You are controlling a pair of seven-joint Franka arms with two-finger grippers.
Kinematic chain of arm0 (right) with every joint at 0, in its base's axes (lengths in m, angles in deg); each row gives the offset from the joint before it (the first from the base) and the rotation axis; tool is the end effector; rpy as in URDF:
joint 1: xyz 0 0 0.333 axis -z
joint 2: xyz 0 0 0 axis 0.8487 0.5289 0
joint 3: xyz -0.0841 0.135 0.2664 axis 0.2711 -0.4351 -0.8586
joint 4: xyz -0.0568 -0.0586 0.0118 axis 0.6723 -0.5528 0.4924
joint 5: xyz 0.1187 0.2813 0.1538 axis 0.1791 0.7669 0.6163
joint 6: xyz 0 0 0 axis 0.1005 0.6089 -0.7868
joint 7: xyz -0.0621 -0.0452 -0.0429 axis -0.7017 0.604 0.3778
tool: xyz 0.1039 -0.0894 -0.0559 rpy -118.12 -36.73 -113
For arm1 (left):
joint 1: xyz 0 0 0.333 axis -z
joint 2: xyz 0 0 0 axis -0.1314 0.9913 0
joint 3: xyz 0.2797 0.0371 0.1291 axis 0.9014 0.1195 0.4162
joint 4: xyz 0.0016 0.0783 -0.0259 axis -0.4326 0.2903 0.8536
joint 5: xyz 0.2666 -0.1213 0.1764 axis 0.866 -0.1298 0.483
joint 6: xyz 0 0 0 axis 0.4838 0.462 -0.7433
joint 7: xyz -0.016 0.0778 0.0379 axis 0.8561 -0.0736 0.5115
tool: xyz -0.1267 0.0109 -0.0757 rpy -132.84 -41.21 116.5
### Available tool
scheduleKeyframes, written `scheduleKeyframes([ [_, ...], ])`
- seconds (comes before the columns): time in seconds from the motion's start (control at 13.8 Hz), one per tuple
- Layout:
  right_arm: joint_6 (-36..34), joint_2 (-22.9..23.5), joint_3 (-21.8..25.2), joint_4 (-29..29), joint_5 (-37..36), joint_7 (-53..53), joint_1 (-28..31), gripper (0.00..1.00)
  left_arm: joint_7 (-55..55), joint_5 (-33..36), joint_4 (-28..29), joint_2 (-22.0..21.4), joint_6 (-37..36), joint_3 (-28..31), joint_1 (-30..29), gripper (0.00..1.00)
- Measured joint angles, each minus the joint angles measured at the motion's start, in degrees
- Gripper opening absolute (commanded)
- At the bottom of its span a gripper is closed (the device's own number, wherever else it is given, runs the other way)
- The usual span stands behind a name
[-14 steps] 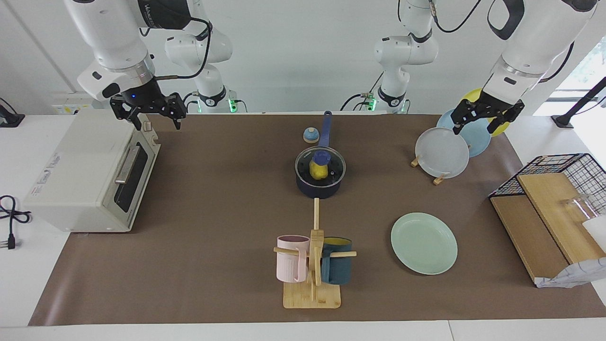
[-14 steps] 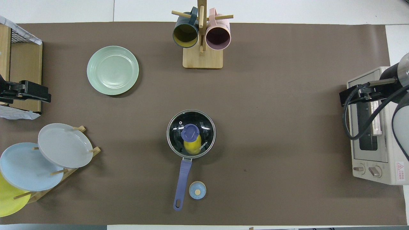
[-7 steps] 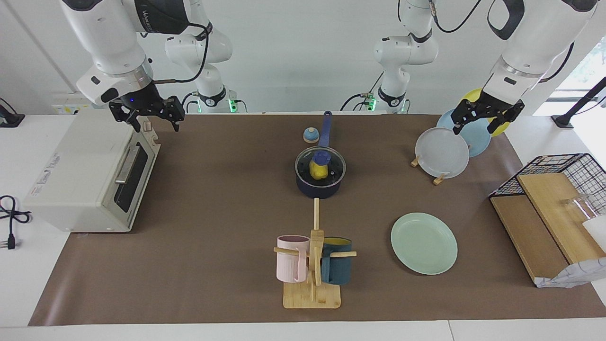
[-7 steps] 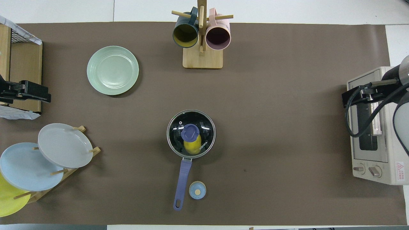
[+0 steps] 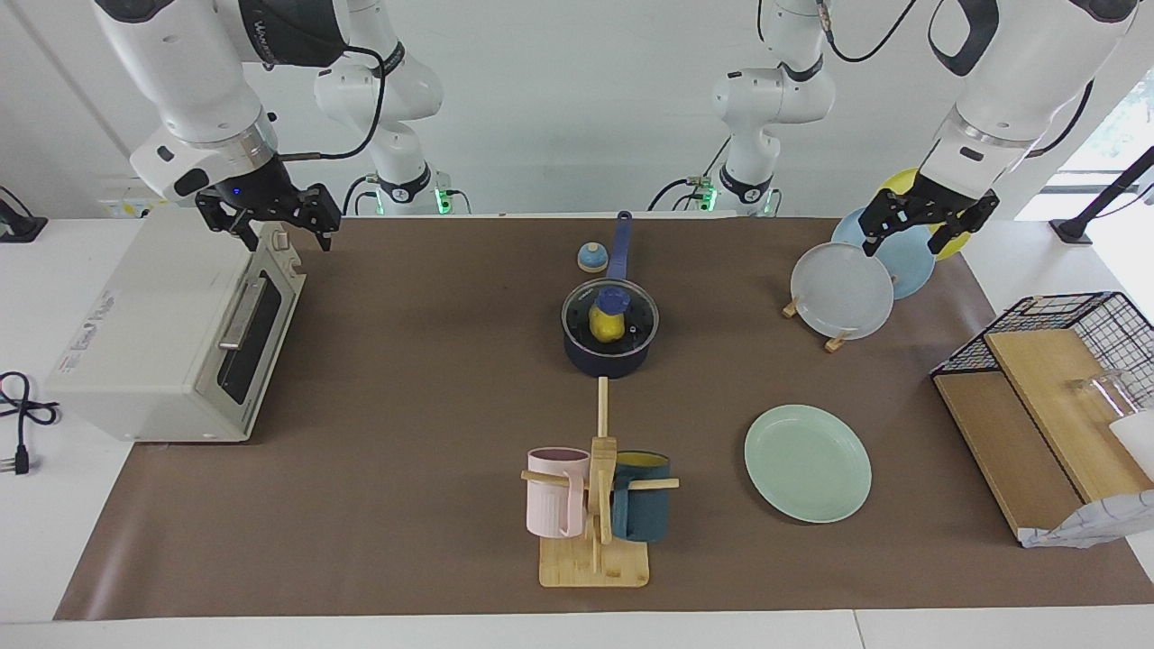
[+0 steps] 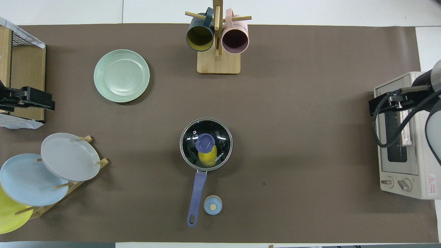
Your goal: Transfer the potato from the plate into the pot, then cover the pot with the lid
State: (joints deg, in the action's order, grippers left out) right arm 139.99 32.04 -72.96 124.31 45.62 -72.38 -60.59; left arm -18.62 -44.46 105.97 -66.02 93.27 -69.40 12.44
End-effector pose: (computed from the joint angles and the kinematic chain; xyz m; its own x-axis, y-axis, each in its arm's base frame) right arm 0.4948 0.0052 0.5687 0.9957 0.0171 -0.0910 0.0226 -0.9980 0.0593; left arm 0.4961 -0.0378 0.5753 0.9984 -0.0545 -0.0133 -0.0546 -0.9985 -0.0059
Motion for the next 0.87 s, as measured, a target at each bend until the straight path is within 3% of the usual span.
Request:
scheduleKeyframes([
  [0.87,0.0,-0.02,0.22,-0.04,0.2,0.0,1.35,1.0,0.0,0.01,0.0,0.0,0.0,0.0,0.0,1.0],
])
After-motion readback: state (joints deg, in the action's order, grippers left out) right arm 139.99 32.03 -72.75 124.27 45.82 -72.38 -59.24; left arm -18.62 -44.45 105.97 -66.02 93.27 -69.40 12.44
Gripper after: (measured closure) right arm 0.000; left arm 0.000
